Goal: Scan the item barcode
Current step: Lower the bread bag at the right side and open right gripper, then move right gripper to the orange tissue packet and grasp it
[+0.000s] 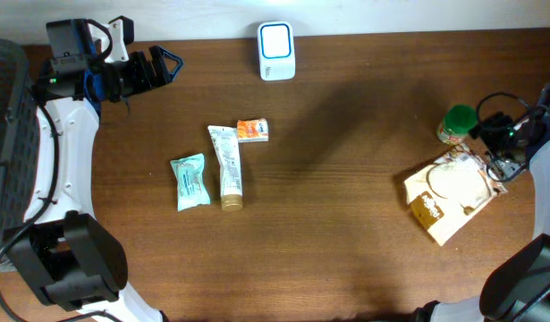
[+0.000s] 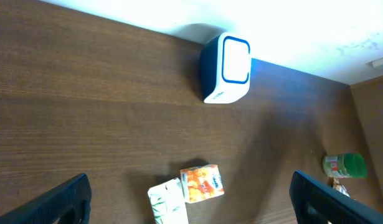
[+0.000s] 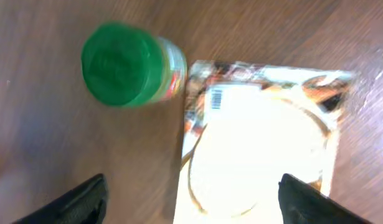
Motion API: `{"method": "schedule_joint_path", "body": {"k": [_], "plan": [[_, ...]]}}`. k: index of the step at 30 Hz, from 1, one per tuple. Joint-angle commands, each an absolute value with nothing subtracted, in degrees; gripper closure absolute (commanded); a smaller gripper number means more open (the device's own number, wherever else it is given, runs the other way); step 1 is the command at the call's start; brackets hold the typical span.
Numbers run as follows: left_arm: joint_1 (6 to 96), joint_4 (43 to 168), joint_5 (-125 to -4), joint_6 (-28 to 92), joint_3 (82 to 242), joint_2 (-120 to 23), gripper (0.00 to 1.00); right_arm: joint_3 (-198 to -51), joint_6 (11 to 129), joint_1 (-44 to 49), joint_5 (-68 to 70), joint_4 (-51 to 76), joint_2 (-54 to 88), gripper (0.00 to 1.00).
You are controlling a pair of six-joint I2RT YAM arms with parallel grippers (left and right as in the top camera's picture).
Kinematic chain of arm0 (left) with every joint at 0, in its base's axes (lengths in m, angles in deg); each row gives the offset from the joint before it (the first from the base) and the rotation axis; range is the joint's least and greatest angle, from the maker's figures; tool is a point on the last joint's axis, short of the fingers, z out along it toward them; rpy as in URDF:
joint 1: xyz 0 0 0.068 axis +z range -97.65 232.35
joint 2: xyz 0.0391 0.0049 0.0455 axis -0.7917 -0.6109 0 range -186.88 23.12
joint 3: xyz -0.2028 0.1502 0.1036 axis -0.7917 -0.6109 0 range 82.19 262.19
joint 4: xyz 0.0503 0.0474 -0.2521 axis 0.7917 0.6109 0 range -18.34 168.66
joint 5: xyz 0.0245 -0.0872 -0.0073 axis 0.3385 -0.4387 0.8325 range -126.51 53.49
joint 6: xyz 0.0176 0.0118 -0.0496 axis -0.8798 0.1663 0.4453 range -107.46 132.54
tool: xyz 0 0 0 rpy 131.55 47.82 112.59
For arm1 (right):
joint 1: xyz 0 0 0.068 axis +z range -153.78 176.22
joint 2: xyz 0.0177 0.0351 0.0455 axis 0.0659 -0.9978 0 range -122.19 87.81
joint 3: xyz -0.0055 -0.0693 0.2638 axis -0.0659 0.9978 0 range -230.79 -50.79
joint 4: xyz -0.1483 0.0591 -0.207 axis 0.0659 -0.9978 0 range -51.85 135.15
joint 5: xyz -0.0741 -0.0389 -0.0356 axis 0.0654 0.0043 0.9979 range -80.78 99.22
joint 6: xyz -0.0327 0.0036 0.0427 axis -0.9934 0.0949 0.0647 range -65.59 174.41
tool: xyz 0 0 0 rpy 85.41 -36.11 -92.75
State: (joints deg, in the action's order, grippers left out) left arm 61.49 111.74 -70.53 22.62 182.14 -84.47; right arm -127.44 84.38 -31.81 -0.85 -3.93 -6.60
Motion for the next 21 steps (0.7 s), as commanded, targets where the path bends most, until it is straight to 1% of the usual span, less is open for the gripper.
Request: {"method": "schedule_joint_path", "body": {"k": [1, 3, 6, 10, 12, 13, 17, 21], "plan": [[61.62, 111.74, -70.53, 22.08, 181.85, -84.87, 0.01, -134.63, 78.4, -30.98, -4.78, -9.5, -5.55, 0.14], [61.62, 111.74, -70.53, 22.05, 181.85, -84.87, 0.01, -139.48, 73.76, -29.43, -4.72, -16.13, -5.55, 0.13], [61.62, 111.74, -70.53, 22.08, 181.85, -84.87, 0.01, -143.57, 69.85, -25.47, -5.02, -22.9, -5.55, 0.12], [61.62, 111.74, -70.53, 22.08, 181.85, -84.87, 0.01, -144.11, 68.12, -15.77, -7.56, -24.48, -5.57, 0.12], [61.62, 111.74, -70.53, 22.05, 181.85, -84.87, 0.01, -144.11, 68.23, -9.5, -7.53, -22.75, -5.57, 0.12], [61.62, 111.74, -70.53, 22.08, 181.83, -84.87, 0.01, -144.11, 69.89, -4.14, -7.43, -19.89, -5.59, 0.12], [61.62, 111.63, -70.55, 22.08, 181.83, -84.87, 0.01, -144.07, 75.73, 5.56, -5.92, -12.1, -7.1, 0.13], [61.62, 111.63, -70.57, 22.08, 181.83, -84.87, 0.01, -144.07, 82.96, 12.73, -5.35, -3.67, -12.67, 0.21]]}}
